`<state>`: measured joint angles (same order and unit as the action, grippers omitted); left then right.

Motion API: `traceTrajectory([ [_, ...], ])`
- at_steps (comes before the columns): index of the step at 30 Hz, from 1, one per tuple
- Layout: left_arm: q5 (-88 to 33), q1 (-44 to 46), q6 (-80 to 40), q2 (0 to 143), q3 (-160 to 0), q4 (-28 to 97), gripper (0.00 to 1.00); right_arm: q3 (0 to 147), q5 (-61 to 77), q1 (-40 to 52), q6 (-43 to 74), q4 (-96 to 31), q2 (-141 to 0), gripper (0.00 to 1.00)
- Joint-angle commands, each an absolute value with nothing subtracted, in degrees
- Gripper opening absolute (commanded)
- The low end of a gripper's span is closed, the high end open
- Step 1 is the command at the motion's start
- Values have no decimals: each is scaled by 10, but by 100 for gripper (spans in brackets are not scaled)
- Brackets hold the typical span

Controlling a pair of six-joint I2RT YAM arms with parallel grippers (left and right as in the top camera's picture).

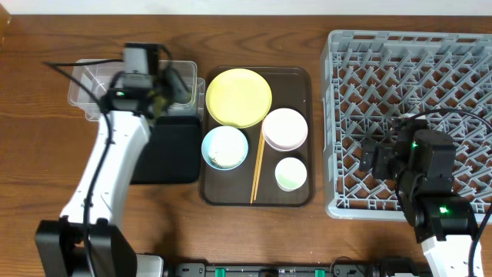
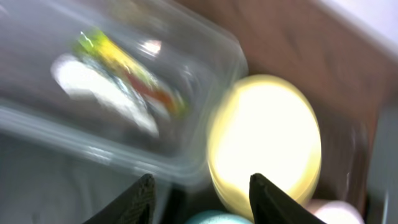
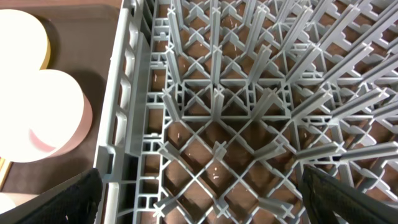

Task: Sort waste into correct bins and load items into the dishwasher rack
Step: 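Reach the left gripper to the light-blue bowl and grasp its rim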

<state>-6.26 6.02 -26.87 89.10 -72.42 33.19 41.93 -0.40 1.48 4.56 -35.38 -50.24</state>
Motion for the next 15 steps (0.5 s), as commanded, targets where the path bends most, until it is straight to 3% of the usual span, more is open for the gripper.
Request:
traceTrajectory([
  [1,-79,113,-225,898,-725,380,51,431,-1,19,53,-355,-503,99],
  [7,-79,208,-225,925,-702,407,60,431,-1,19,53,-356,-503,99],
  [15,-25,289,-228,987,-690,391,59,431,-1,19,56,-358,-503,99],
])
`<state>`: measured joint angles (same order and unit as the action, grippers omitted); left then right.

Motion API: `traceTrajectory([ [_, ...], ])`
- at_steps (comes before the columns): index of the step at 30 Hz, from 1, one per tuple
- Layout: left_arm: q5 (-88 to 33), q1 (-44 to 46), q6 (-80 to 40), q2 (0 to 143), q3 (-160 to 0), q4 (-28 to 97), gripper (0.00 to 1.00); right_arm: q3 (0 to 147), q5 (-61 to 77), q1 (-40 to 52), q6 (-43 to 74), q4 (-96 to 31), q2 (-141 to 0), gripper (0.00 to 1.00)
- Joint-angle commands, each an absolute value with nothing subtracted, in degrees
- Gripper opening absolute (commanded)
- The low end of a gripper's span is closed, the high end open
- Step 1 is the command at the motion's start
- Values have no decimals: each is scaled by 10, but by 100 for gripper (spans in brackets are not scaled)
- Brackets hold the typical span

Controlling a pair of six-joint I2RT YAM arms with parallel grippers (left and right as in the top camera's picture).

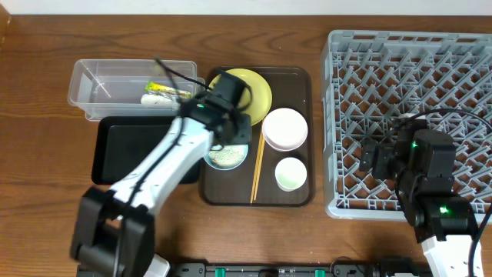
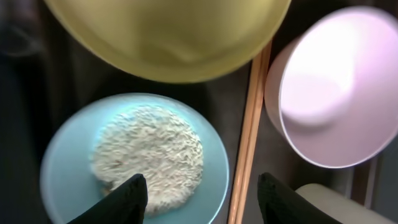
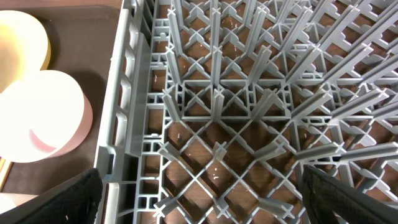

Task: Sort waste into correct bins and load items into the dishwasher rack
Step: 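Reach the left gripper to the light-blue bowl and grasp its rim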

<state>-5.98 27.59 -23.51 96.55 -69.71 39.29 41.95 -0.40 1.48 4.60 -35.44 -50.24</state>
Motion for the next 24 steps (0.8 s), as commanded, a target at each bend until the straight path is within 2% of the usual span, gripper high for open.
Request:
traceTrajectory([
  [1,-25,294,-228,995,-690,388,58,431,-1,19,56,-359,-503,99],
  [15,-25,326,-230,1080,-689,355,43,431,-1,19,56,-359,-503,99],
  [19,-23,326,-230,1081,-689,352,29,431,-1,19,56,-359,-503,99],
  [24,-23,326,-230,1081,-689,352,19,431,-1,19,56,-361,-503,99],
])
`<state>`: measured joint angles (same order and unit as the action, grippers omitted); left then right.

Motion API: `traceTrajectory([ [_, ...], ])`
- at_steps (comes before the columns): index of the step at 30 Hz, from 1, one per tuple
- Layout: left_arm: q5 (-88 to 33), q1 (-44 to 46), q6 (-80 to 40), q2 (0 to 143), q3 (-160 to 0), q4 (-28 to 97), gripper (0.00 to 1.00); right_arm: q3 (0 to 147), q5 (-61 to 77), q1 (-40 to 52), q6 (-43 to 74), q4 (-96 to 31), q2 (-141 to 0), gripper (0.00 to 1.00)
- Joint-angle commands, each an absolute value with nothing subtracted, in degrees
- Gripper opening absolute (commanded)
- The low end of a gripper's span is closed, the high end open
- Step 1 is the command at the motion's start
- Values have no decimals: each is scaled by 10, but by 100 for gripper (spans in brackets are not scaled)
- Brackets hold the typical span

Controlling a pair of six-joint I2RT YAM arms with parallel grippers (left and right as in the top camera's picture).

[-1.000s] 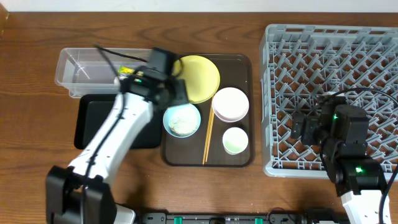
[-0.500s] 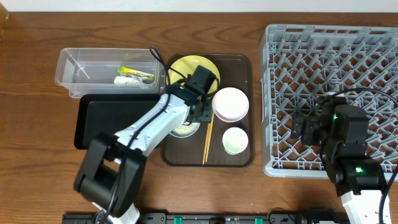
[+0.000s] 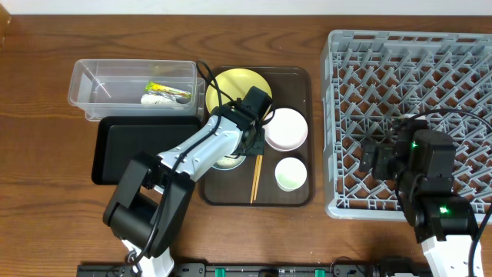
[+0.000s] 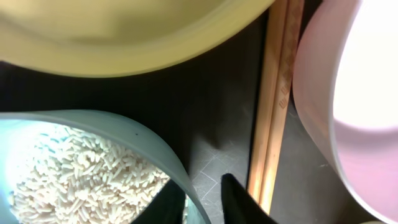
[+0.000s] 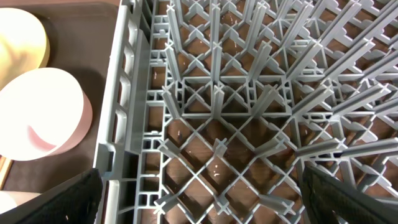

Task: Sort waste into correct bins and load items into the dishwasher rack
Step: 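Reach the left gripper to the light-blue bowl and grasp its rim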

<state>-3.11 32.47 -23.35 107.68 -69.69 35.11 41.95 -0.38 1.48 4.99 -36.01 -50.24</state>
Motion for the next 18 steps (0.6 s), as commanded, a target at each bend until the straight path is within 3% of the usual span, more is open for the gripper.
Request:
traceTrajectory([
  [1,-23,326,-230,1081,-689,353,19,431,-1,19,56,-361,-503,99],
  [5,-23,326,-230,1081,-689,361,6,431,-1,19,56,-361,-503,99],
  [18,-23,324,-230,985,-703,425,6,431,-1,19,55,-361,-503,99],
])
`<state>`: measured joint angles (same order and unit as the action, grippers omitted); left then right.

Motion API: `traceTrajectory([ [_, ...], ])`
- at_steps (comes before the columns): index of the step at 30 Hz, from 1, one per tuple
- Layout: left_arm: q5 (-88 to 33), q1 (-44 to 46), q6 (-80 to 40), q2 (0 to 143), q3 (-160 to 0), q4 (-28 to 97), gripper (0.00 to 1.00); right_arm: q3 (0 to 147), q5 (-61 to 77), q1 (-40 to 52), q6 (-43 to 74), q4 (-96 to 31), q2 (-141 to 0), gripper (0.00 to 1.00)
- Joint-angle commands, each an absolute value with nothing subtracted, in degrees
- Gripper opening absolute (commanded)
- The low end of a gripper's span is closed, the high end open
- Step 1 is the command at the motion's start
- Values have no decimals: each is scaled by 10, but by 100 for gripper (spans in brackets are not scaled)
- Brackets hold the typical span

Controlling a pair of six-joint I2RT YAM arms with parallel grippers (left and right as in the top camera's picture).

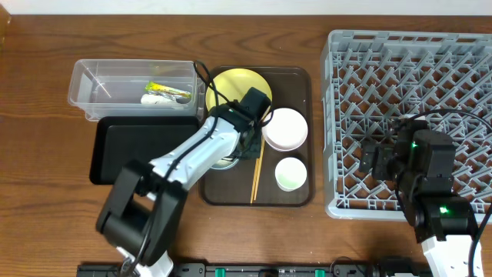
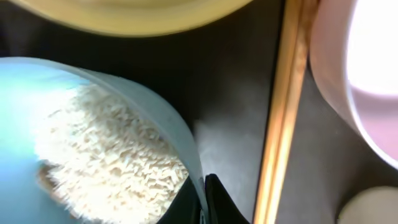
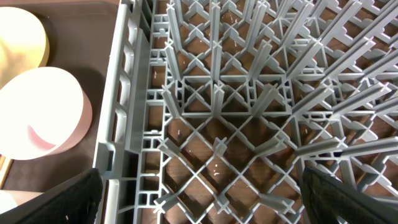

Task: Sort waste into correct bins and load items into the dishwasher rack
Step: 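Reach the left gripper to the light-blue bowl and grasp its rim, then lift the blue bowl over the black tray and tip out the rice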

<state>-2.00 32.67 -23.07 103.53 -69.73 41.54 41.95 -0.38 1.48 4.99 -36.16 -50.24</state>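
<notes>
A light blue bowl (image 2: 93, 130) with white rice in it sits on the brown tray (image 1: 301, 77); in the overhead view my left arm covers most of the bowl (image 1: 223, 162). My left gripper (image 2: 203, 200) is shut on the bowl's right rim, one finger inside and one outside. Wooden chopsticks (image 2: 285, 112) lie just right of it. A yellow plate (image 1: 231, 88), a pink bowl (image 1: 286, 128) and a small pale green cup (image 1: 291, 174) share the tray. My right gripper (image 3: 199, 202) hangs open over the grey dishwasher rack (image 1: 415, 77), holding nothing.
A clear plastic bin (image 1: 100, 88) at the back left holds a colourful wrapper (image 1: 165, 92). A black bin (image 1: 131, 150) lies in front of it, left of the tray. The rack's upright tines (image 3: 217, 74) stand below my right gripper.
My left gripper's fingers stood apart on either side of the blue bowl's rim; now they are shut on that rim. The right arm has not moved.
My left gripper was open over the clear bin, the wrapper lying inside. Then it was open above the rice bowl on the tray. Then it sat low with its fingers straddling the bowl's right rim, and now it grips that rim. The right gripper stayed open over the rack.
</notes>
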Motion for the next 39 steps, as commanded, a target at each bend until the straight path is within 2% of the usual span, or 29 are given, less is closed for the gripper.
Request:
traceTrajectory([
  [1,-23,323,-229,969,-703,429,6,431,-1,19,55,-361,-503,99],
  [8,-60,274,-214,875,-703,463,6,431,-1,19,55,-360,-503,99],
  [18,-343,55,-74,869,-679,471,6,431,-2,19,55,-360,-503,99],
  [27,-625,-136,50,931,-622,471,6,431,-2,19,55,-360,-503,99],
  [35,-830,-232,81,1021,-601,471,6,431,-2,19,55,-360,-503,99],
  [39,-886,-256,79,1042,-601,474,6,431,-1,19,55,-360,-503,99],
])
